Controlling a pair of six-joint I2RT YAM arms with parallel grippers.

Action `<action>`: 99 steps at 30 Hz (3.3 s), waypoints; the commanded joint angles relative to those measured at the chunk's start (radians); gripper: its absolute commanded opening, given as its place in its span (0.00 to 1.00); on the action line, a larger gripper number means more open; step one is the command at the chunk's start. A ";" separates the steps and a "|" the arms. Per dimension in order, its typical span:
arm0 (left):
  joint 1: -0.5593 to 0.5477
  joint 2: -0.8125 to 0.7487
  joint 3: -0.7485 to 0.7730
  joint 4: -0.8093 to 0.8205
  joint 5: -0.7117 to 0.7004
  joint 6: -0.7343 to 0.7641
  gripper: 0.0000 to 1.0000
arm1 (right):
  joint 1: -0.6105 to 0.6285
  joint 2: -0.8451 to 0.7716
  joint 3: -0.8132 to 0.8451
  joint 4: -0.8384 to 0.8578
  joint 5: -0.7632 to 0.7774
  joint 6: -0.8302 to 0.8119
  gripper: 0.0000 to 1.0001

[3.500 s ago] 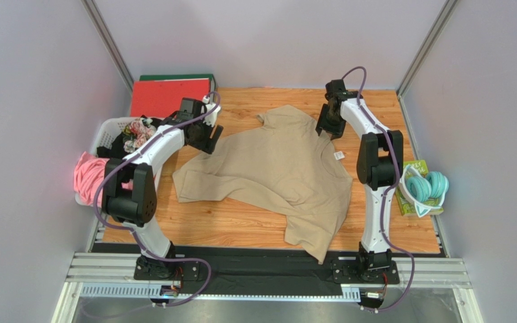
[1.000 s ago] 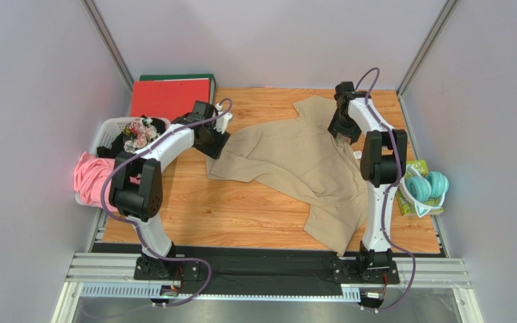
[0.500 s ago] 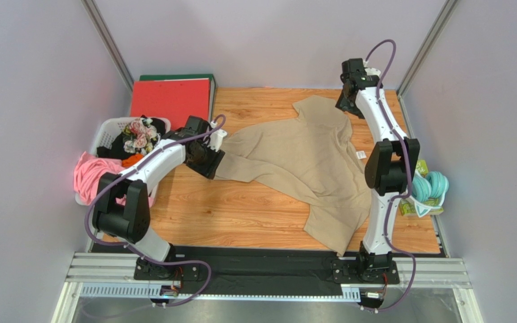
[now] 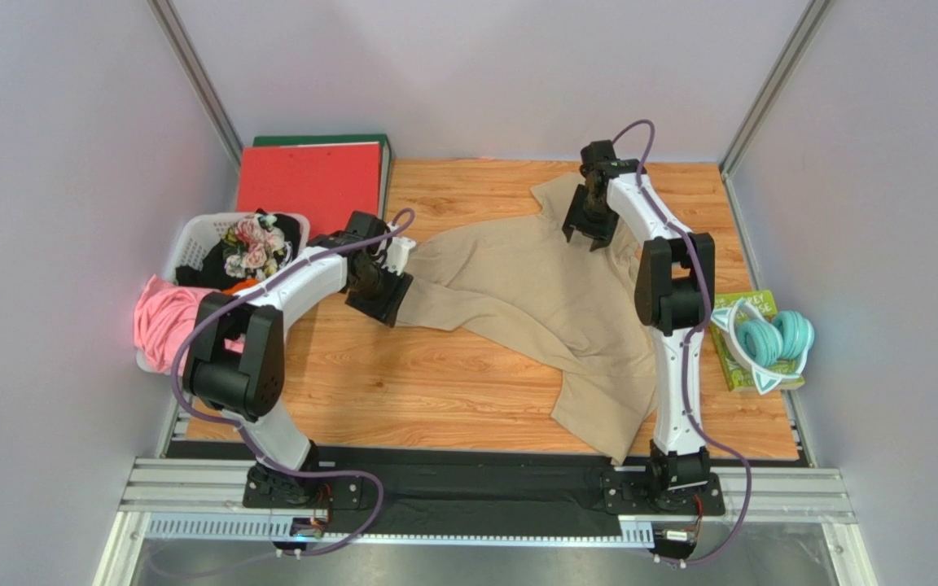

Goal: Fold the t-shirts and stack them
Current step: Flatten the tshirt out

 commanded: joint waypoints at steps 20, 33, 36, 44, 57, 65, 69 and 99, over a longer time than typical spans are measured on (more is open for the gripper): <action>0.009 0.158 0.140 0.048 -0.014 -0.054 0.48 | -0.008 -0.006 -0.018 0.066 -0.036 -0.016 0.42; 0.019 0.172 0.147 0.003 0.034 -0.063 0.36 | -0.026 -0.029 -0.044 0.074 -0.021 -0.002 0.38; 0.019 0.181 0.150 0.001 0.037 -0.063 0.31 | -0.026 -0.032 -0.045 0.072 -0.021 0.001 0.36; 0.021 0.207 0.151 0.003 0.026 -0.059 0.30 | -0.032 -0.038 -0.048 0.075 -0.020 0.001 0.34; 0.024 0.125 0.114 0.012 -0.022 -0.046 0.45 | -0.035 -0.032 -0.056 0.082 -0.031 -0.001 0.32; 0.024 0.095 0.079 0.031 -0.031 -0.052 0.52 | -0.034 -0.037 -0.062 0.085 -0.033 -0.001 0.32; 0.024 0.137 0.076 0.028 0.000 -0.059 0.48 | -0.035 -0.040 -0.062 0.083 -0.034 0.002 0.31; 0.024 0.154 0.183 0.006 -0.042 -0.048 0.24 | -0.034 -0.044 -0.090 0.105 -0.053 0.004 0.30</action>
